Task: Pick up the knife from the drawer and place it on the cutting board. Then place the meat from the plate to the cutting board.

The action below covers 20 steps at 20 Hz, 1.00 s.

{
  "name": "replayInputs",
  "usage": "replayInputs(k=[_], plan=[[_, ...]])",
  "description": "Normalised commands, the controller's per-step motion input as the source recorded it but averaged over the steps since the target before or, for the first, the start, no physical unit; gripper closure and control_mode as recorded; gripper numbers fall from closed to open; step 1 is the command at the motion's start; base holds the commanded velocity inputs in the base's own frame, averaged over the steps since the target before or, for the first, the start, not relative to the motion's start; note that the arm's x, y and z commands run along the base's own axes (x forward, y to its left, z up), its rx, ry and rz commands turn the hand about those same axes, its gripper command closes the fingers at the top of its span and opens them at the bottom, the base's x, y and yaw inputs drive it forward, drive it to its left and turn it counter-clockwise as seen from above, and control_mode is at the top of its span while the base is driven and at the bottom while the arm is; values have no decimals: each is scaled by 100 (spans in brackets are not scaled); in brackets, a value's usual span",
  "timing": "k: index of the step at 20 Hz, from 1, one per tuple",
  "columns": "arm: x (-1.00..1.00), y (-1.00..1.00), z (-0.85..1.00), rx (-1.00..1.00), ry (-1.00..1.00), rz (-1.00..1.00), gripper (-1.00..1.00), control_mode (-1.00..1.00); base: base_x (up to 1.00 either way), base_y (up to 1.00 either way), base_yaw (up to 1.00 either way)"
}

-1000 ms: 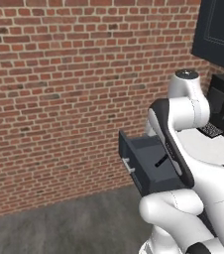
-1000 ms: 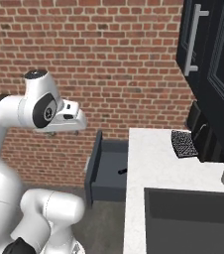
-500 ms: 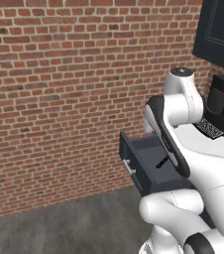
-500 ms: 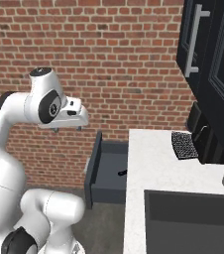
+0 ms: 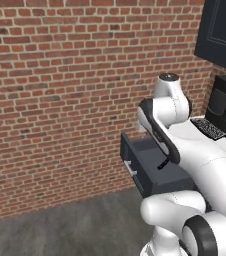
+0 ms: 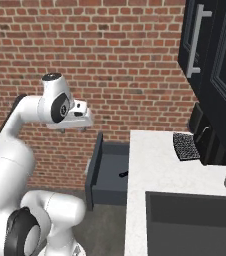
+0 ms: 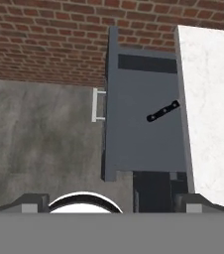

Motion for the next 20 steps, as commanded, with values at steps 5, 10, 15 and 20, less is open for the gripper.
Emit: replayInputs(k=[5,10,15,20], plan=[[69,3,-98,1,6,0,-100,-100,0,0,0],[21,-20,-100,1,0,0,-100,-100,0,0,0],[24,-9,-98,0,2,0,-100,-100,0,0,0],[18,0,-76,0,1,0,-100,-100,0,0,0]])
